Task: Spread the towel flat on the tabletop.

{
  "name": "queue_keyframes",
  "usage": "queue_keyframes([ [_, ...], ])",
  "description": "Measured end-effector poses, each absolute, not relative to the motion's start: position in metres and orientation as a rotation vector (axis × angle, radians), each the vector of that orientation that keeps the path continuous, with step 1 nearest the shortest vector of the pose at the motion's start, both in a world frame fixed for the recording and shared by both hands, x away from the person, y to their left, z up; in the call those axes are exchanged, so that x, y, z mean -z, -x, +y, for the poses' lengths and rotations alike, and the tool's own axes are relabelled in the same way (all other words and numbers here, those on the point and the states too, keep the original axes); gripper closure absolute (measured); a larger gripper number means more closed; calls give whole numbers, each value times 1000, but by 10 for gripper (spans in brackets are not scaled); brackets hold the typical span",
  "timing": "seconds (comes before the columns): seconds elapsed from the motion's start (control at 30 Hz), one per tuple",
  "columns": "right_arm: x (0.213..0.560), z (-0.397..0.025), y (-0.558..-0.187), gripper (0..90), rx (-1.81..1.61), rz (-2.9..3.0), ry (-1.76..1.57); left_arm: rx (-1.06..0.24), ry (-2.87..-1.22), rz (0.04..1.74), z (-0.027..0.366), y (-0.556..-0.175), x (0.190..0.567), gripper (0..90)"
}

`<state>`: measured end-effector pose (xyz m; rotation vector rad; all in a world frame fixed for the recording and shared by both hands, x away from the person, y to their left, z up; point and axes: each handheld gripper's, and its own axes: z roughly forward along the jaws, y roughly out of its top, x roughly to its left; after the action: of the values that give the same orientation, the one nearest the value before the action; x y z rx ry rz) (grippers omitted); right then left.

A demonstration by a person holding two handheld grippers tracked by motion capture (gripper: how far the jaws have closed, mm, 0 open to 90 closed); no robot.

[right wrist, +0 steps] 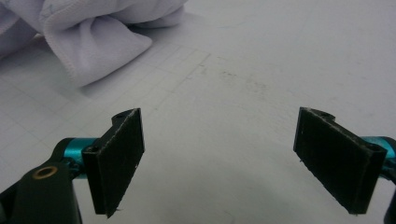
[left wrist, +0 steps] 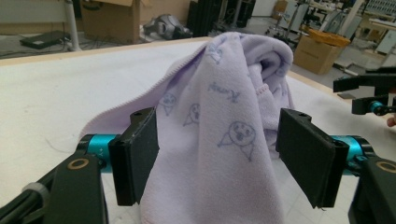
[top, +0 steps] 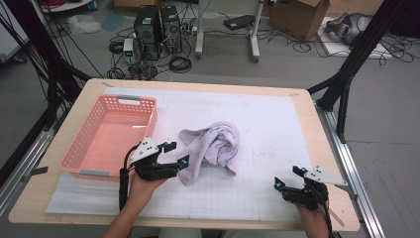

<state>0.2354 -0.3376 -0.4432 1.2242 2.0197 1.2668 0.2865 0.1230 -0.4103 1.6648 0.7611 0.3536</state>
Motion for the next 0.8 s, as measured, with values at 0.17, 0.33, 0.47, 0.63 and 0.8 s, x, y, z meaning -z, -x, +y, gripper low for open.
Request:
queue_keyframes([
  [0.17, 445, -312, -243, 150, -1269, 2116, -1170, -314, -1711, 747, 116, -288, 415, 332],
  [0.33, 444, -283, -252, 150, -1275, 2215, -1090, -273, -1814, 749, 105, -290, 423, 323],
  [0.47, 445, -252, -264, 178, -1279, 2313, -1009, -268, -1875, 745, 94, -289, 430, 322],
  [0.63, 450, -215, -281, 449, -1168, 2412, -965, -291, -1965, 778, 82, -293, 439, 561],
  [0.8, 451, -217, -288, 805, -1191, 2380, -1053, -345, -1998, 776, 79, -293, 439, 815],
])
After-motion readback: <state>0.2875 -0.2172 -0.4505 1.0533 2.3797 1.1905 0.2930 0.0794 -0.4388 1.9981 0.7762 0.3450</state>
